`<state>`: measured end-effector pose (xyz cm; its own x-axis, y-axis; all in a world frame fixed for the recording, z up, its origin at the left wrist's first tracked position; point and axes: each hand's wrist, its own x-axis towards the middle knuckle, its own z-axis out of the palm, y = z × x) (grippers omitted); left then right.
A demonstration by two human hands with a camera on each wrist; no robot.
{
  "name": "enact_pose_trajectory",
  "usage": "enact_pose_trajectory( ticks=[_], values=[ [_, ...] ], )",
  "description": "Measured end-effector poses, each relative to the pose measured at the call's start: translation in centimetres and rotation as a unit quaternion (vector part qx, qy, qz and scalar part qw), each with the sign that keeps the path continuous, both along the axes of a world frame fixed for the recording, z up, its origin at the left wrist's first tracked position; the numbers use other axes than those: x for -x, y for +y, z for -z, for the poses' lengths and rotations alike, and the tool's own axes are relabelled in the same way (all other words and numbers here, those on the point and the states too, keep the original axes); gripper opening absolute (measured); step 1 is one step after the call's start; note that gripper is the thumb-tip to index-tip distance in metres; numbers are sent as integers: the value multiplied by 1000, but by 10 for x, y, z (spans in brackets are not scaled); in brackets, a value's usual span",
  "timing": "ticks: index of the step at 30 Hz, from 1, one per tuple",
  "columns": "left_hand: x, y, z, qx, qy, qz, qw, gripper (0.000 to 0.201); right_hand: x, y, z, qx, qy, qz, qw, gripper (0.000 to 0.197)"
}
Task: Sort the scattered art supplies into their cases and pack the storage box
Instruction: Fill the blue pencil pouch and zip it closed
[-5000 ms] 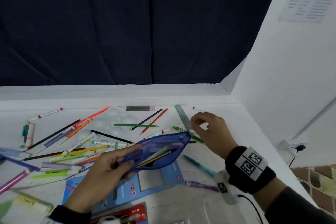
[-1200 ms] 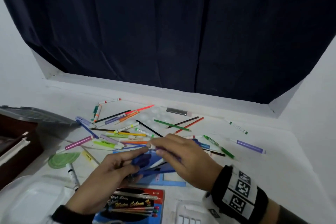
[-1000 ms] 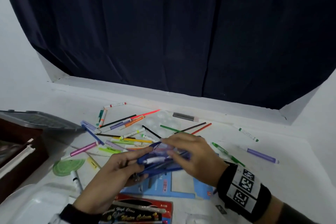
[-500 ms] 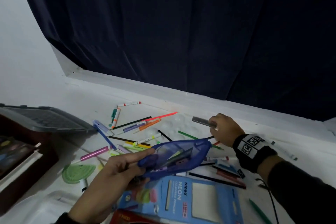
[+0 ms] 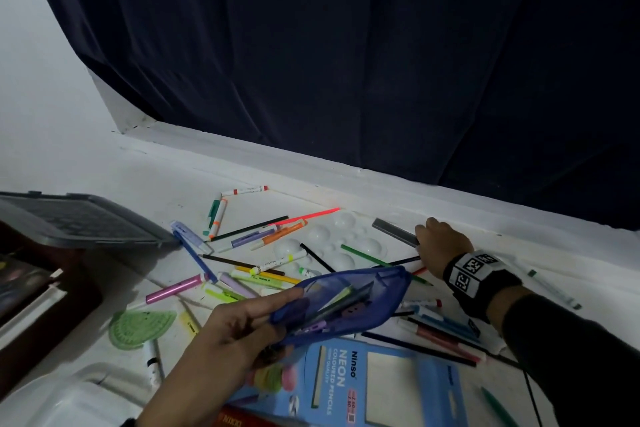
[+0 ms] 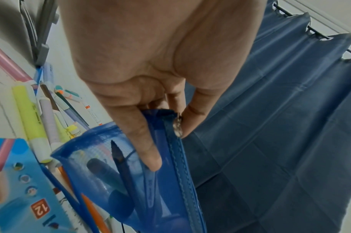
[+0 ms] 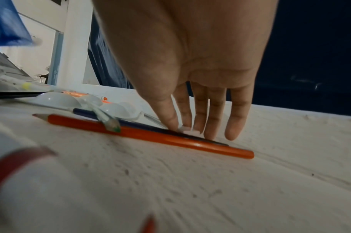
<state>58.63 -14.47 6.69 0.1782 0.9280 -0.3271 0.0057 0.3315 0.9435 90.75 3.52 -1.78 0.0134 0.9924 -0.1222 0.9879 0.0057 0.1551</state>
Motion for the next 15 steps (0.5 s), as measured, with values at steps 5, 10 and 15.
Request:
enact_pose_trajectory(
  ticks=[5, 10, 15],
  values=[
    [0, -4, 1, -4, 0, -6, 1000, 48, 10, -11, -12, -29, -29, -98, 994, 19],
    [-4, -17, 2, -21, -7, 4, 1000, 51, 32, -41, -39, -150, 124, -147, 970, 7],
    [-4, -33, 6, -25, -16, 6, 1000, 55, 56, -100, -68, -175, 449, -130, 866, 14]
  ],
)
